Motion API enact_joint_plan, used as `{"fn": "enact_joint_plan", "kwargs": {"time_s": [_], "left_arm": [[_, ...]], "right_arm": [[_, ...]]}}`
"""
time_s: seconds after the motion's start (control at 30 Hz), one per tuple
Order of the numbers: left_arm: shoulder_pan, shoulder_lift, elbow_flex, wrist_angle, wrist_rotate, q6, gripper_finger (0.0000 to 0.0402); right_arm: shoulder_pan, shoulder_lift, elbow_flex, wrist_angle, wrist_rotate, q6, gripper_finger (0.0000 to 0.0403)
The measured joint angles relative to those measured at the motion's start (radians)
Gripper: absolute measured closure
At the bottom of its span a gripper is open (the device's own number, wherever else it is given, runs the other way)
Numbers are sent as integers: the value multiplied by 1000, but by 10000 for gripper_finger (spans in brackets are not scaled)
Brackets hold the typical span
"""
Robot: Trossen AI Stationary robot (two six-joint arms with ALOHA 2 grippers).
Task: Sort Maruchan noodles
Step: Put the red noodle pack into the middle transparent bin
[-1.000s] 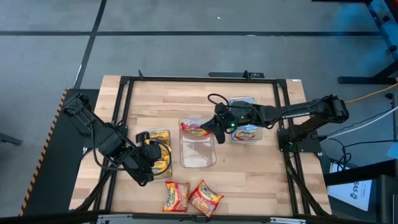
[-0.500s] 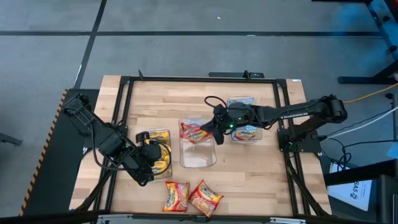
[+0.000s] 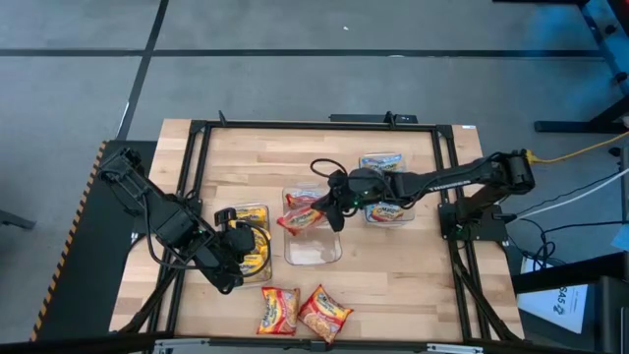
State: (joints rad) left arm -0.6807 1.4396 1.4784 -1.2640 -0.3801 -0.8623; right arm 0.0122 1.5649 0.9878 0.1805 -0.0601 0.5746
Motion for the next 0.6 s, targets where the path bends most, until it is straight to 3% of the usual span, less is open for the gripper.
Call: {"fn": "enact_joint_plan", "kwargs": {"time_s": [0.3,0.6], "left_arm": [[0,0,0,0,-1,0,351],[0,0,0,0,-1,0,351]], "right_arm": [[0,51,0,-15,50,-4,403],[0,53,0,-177,88,-3,403]]}}
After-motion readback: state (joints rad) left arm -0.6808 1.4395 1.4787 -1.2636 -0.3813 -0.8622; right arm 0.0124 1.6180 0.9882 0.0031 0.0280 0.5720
